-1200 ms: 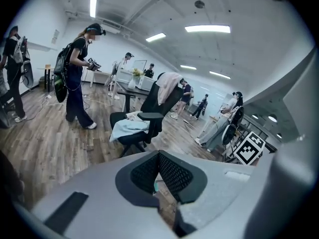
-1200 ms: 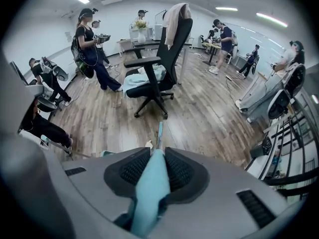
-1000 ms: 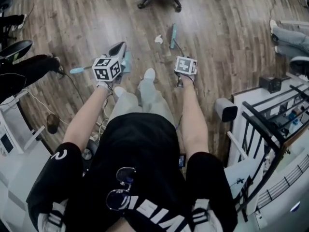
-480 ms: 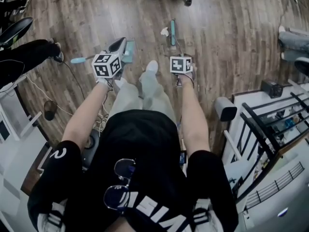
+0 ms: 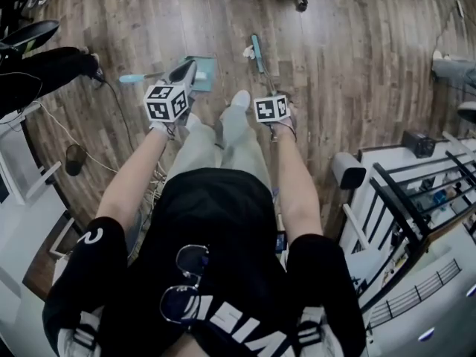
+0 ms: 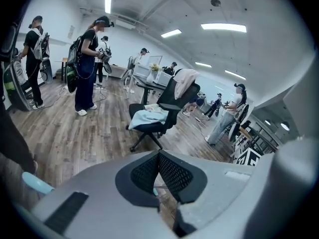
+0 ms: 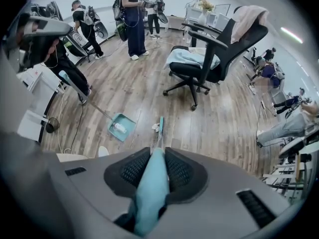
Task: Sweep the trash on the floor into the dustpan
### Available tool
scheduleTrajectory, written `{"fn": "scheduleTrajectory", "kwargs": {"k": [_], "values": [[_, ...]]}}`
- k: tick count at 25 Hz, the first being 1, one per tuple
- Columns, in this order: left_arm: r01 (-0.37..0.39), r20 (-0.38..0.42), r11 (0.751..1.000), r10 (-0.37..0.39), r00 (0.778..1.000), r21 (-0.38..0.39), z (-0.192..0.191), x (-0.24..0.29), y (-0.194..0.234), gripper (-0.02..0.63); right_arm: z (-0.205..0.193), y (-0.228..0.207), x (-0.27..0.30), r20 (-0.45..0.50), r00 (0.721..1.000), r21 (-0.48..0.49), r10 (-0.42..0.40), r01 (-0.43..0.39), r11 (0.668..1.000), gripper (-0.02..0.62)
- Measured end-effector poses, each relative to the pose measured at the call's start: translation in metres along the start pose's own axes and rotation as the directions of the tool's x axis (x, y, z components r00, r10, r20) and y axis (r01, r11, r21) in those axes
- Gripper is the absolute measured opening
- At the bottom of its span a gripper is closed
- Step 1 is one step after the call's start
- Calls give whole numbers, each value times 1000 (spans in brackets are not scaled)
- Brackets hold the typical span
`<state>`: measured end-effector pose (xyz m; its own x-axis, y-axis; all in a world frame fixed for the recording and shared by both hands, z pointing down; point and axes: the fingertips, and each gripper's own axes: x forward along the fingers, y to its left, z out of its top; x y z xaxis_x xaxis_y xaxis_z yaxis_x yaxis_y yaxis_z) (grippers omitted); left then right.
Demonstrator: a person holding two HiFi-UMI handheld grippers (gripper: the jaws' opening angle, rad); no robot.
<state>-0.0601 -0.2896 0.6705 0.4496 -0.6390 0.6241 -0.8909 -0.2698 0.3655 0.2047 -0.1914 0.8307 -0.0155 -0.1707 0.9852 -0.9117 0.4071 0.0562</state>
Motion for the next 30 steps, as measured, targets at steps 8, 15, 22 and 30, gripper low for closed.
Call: {"fn": "scheduleTrajectory", "kwargs": {"k": [8,15,22,30], "values": [[-30,7,999,30,1000,-20,-32,-66,40,-2,-23,66,-10,-3,1000,25,14,-14,1000,84],[-84,25,995,86,996,-57,-66,-135,92,-2,-31,126,-20,-21,1000,127,3,0,992,84],[-131,53,987,136,989,-91,-83,-195,149,-2,15,242,-25,164,945,290,282,-319,902,84],[-136,91,985,146,985,-107,-91,-241,183,-2,5,282,-46,136,958,287,252,-281,916,84]]}}
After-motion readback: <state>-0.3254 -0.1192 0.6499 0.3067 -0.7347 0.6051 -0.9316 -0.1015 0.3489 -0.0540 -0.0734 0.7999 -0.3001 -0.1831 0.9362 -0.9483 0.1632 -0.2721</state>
